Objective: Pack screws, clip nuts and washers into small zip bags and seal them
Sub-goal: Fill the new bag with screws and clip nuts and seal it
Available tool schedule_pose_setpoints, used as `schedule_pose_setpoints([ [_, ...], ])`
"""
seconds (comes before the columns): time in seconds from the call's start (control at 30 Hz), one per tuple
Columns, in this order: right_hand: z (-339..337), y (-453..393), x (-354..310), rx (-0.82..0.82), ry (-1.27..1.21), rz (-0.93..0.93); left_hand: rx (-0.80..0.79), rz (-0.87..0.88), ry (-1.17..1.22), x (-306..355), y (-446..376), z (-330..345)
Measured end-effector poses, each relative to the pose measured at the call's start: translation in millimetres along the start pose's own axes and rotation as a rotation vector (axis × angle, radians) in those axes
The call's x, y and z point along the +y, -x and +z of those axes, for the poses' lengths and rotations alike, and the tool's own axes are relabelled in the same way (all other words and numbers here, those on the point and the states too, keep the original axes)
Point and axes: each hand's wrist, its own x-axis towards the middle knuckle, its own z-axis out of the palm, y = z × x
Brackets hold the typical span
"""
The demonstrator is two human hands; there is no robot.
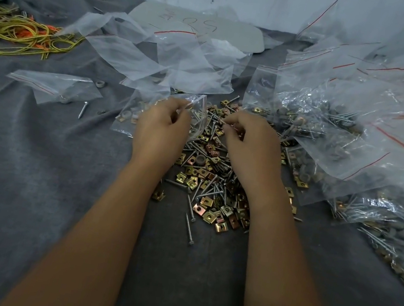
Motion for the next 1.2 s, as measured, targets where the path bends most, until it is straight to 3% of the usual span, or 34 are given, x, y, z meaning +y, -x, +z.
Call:
schedule_pose_setpoints([
  [0.13,5,-1,-10,0.041,-0.026,-0.128,-0.021,0.055,-0.033,3,2,0],
  [0.3,16,1,-16,-0.064,-0.029,-0.241,-0.069,0.112,-0.028,5,3,0],
  [0.43,13,2,-20,0.002,-0.179,-0.152,-0.025,0.079,0.002,4,3,1],
  [0.53,7,2,-14,0.068,-0.142,-0.011,0.041,0.005,0.069,5,2,-1],
  [0.67,0,0,-1,-0.178,0.122,0.182,0.073,-0.024,0.149,9,2,-4],
  [0.8,-2,2,-3,-0.295,0.262,0.153,0.041,-0.029,0.159,10,3,-3],
  [1.1,2,1,1,-0.225,0.249,0.102,0.015,-0.022,0.165,7,1,-2],
  [1.2,3,1,0,-0.171,0.139,0.123,0.017,-0.017,0.154,6,0,-3],
])
